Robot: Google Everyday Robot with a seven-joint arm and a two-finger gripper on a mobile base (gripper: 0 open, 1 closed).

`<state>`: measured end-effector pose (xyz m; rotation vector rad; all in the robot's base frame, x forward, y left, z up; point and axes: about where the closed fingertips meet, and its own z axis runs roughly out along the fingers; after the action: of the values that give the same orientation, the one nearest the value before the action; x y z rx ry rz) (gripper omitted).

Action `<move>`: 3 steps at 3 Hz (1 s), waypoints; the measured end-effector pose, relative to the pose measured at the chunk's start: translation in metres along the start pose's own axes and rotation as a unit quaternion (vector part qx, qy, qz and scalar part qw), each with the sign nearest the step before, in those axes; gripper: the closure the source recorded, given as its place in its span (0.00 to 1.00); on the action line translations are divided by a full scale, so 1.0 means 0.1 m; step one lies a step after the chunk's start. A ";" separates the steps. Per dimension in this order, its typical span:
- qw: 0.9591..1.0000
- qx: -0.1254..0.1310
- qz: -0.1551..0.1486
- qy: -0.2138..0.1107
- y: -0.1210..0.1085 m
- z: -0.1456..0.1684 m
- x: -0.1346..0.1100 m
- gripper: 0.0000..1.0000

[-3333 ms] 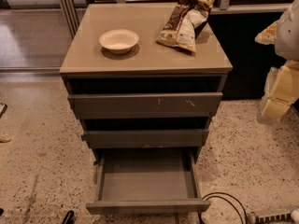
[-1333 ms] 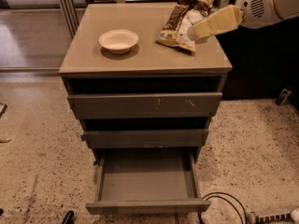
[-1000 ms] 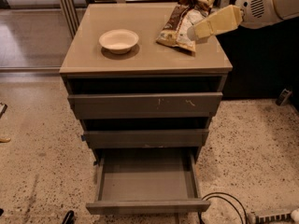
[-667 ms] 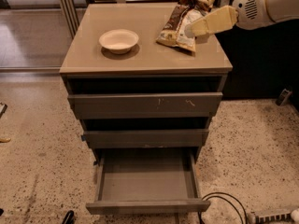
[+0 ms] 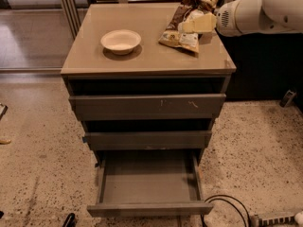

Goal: Place brown chip bag into bottom drawer

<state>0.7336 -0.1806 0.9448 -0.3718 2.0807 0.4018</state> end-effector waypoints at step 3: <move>0.997 0.013 0.070 -0.002 -0.46 1.12 -0.03 0.00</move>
Offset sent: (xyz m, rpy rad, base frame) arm 0.1156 -0.0175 -0.0710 0.1138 0.0627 -0.1563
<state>0.8387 -0.1740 0.8861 -0.2107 2.1122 0.4587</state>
